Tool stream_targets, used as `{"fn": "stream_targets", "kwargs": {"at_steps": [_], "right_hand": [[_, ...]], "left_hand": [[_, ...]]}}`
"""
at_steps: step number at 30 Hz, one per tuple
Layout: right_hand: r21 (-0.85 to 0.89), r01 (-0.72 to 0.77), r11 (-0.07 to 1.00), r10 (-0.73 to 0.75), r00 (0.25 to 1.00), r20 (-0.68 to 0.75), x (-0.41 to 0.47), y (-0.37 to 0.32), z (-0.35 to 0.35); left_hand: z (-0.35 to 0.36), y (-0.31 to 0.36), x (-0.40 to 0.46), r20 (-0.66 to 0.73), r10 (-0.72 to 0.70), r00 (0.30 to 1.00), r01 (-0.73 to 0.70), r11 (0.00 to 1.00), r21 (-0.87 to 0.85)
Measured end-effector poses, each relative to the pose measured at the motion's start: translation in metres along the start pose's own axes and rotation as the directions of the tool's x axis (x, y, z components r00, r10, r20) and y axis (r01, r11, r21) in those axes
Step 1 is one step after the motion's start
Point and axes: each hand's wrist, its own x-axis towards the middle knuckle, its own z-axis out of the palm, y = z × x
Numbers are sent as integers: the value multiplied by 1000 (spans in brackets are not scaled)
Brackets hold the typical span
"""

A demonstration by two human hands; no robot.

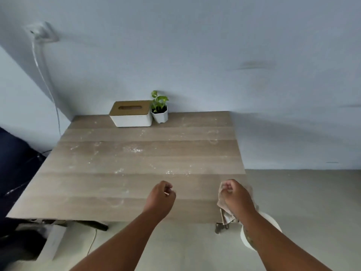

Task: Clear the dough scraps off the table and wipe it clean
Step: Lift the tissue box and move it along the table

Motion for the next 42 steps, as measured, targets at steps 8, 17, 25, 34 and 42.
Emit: {"fn": "stream_targets", "kwargs": {"at_steps": [8, 17, 25, 34, 42], "right_hand": [[-18, 113, 993, -112, 992, 53, -13, -82, 88], [-20, 175, 984, -174, 983, 59, 28, -137, 133], [2, 202, 979, -201, 977, 73, 105, -182, 152], [55, 203, 978, -207, 975, 81, 181, -228, 159], [150, 154, 977, -163, 985, 50, 233, -247, 171]], "left_hand": [[-86, -75, 13, -89, -48, 995, 50, 998, 23], [-131, -73, 62, -124, -13, 992, 15, 1000, 15], [-157, -64, 134, -137, 12, 991, -6, 999, 42], [-182, -35, 216, -146, 61, 987, -56, 998, 39], [-195, -3, 297, -93, 213, 973, -190, 960, 206]]}}
